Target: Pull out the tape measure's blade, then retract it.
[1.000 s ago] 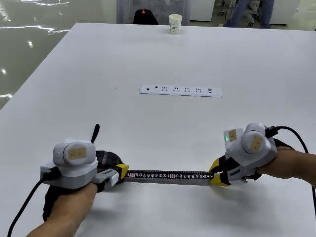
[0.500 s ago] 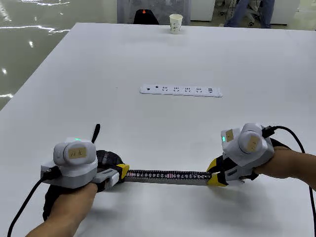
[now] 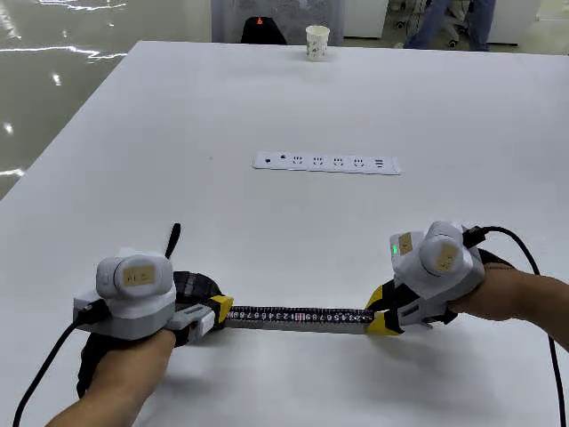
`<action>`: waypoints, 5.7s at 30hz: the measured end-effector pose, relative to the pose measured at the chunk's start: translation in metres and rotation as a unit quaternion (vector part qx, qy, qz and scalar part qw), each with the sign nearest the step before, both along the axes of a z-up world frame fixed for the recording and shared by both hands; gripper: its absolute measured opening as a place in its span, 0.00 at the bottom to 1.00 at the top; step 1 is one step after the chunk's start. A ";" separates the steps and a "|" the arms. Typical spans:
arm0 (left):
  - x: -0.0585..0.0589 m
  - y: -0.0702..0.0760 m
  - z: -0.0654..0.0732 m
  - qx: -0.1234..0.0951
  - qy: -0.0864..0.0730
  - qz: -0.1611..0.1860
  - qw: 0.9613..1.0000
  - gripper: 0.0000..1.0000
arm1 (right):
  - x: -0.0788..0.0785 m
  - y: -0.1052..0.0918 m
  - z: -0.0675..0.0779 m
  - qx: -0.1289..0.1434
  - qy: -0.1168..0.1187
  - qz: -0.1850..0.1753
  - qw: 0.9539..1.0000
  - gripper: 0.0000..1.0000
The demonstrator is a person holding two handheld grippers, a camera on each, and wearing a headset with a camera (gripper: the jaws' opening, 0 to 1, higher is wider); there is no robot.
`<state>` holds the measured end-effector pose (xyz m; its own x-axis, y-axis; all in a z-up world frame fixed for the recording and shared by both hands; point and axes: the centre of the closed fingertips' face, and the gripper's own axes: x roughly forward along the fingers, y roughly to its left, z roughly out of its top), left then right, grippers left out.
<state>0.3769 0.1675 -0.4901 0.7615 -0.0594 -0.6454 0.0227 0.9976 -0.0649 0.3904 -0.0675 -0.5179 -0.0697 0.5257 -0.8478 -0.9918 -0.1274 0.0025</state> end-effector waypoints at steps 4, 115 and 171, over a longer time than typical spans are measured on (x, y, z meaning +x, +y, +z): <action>0.000 0.000 0.000 -0.001 0.000 0.000 1.000 0.57 | 0.000 0.002 0.000 0.000 -0.001 0.001 1.000 0.10; 0.000 0.002 -0.001 -0.012 0.006 -0.001 1.000 0.57 | -0.015 0.099 -0.004 0.035 0.017 0.018 0.999 0.10; -0.001 0.002 -0.001 -0.019 0.008 0.000 1.000 0.58 | -0.026 0.167 -0.003 0.066 0.017 0.028 0.997 0.10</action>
